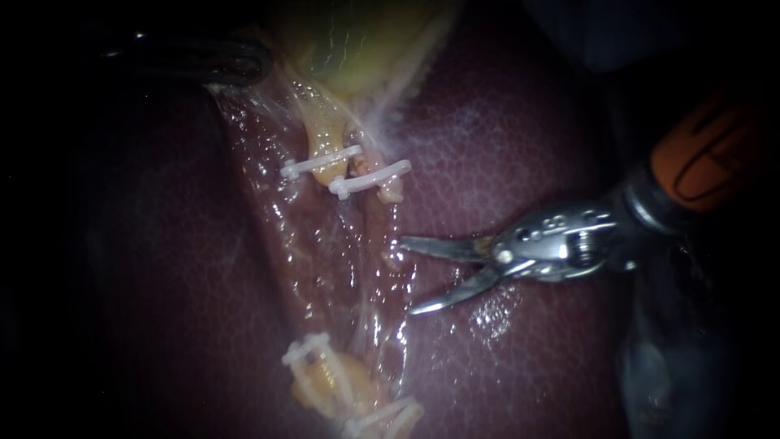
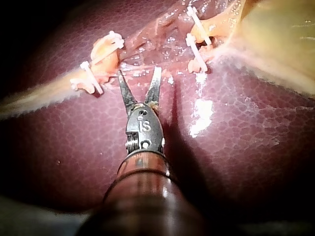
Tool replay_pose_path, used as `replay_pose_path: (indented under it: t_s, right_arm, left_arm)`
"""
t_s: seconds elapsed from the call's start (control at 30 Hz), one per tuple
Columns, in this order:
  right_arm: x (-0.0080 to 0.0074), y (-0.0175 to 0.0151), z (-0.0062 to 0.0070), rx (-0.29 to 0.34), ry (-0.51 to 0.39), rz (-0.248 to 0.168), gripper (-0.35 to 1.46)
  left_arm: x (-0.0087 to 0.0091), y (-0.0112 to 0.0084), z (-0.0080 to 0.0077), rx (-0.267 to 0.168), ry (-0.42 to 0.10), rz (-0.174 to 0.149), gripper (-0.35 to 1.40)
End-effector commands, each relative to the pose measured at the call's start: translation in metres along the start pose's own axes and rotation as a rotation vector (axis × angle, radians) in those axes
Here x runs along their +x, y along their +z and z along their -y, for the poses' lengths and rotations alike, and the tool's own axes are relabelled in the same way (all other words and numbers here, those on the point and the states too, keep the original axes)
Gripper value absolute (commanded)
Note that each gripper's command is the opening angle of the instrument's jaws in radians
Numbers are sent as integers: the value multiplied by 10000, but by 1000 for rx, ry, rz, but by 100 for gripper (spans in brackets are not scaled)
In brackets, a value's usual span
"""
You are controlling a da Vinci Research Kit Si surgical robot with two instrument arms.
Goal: Go back from the cut right tube
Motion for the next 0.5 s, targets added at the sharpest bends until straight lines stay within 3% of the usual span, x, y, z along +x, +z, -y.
replay_pose_path:
  t_s: [0.03,0.07,0.13,0.2,0.5]
  right_arm:
    - [0,-6,0,-5,-22,44,145]
    - [1,-13,0,-14,-43,97,145]
    - [2,-21,-1,-30,-59,165,145]
    - [3,-28,-4,-50,-68,211,145]
    - [3,-37,-8,-123,-73,258,145]
  left_arm:
    - [0,0,0,0,0,0,-35]
    - [0,0,0,0,0,0,-35]
    - [0,0,0,-1,0,0,-35]
    - [0,1,0,-1,0,0,-35]
    - [4,5,2,-5,2,1,-35]
